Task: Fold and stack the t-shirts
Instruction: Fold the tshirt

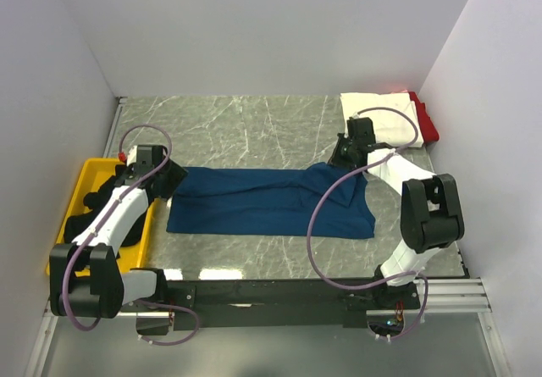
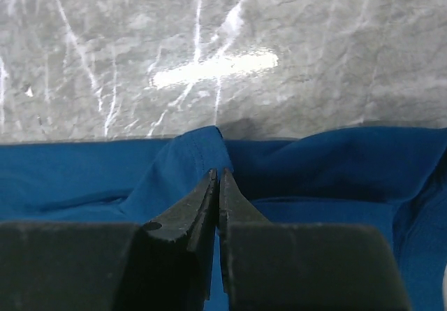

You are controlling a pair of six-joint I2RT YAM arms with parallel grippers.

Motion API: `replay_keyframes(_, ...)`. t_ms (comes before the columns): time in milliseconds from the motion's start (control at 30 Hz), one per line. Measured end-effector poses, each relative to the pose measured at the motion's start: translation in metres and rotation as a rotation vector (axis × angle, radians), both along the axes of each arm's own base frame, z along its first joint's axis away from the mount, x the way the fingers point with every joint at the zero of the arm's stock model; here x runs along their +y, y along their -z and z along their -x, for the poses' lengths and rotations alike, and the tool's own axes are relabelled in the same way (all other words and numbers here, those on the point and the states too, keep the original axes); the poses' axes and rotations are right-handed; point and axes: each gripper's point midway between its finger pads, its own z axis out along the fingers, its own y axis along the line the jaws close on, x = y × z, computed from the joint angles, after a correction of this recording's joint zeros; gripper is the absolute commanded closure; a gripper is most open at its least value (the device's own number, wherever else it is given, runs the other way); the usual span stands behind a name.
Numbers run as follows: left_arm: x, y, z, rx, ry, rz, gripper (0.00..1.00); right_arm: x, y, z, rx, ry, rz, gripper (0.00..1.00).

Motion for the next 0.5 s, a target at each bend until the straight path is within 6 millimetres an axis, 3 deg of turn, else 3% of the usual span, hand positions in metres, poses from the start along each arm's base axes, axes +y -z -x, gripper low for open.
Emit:
replay_keyframes(133, 0.0, 0.003, 0.002, 0.007, 0.0, -0.001, 0.36, 0.003, 0.0, 0.002, 0.002, -0.008, -0.01, 0.94)
replay_keyframes(300, 0.0, 0.003, 0.001, 0.005, 0.0, 0.0, 0.36, 0.007, 0.011, 0.023, 0.04, -0.025, -0.023, 0.97)
replay_keyframes(500, 0.0, 0.004, 0.001, -0.002, -0.001, 0.001, 0.36, 0.019, -0.013, 0.051, -0.012, -0.069, -0.059, 0.98)
